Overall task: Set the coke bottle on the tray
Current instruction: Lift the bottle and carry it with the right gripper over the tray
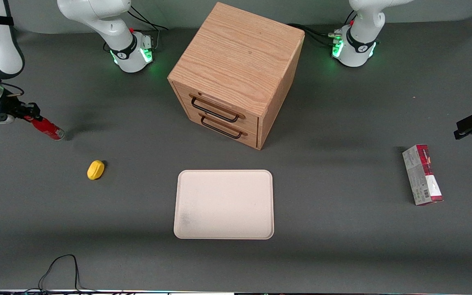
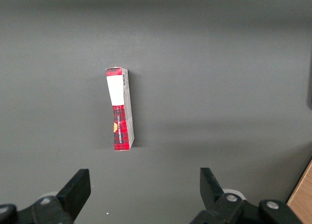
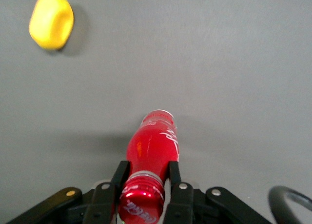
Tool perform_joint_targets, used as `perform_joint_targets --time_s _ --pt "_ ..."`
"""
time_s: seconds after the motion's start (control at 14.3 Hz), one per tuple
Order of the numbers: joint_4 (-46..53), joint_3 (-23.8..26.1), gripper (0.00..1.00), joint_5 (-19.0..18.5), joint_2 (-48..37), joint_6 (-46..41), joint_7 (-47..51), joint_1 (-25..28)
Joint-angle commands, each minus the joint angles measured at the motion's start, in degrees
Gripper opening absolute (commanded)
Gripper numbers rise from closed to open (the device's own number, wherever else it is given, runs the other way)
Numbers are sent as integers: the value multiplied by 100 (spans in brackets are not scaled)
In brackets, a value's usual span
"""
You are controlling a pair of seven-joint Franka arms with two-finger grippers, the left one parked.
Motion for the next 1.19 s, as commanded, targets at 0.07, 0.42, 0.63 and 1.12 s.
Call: perform_joint_targets --time_s 0.07,0.42,0.63,1.12 --pt "2102 657 0 1138 813 -1653 178 18" --pt "5072 1964 0 1343 1806 -3657 1451 -192" --pt "6996 2757 0 1658 2728 -4792 1863 -316" --pt "8391 5426 0 240 4293 -3928 4683 -237"
